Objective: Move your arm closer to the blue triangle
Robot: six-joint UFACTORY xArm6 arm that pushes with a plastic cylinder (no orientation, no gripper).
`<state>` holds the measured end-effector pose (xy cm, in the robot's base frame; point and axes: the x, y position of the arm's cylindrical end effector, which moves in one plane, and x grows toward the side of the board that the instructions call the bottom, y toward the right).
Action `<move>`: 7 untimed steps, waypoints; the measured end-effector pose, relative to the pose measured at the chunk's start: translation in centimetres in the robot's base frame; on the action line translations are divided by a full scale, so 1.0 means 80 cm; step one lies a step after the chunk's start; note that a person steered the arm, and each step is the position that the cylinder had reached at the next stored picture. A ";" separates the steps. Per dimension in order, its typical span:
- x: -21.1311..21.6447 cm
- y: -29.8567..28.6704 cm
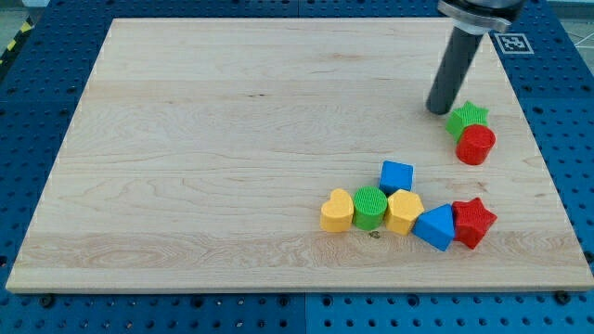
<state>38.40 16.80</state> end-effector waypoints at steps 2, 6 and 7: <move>0.014 -0.113; 0.066 -0.170; 0.112 -0.208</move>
<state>47.36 0.19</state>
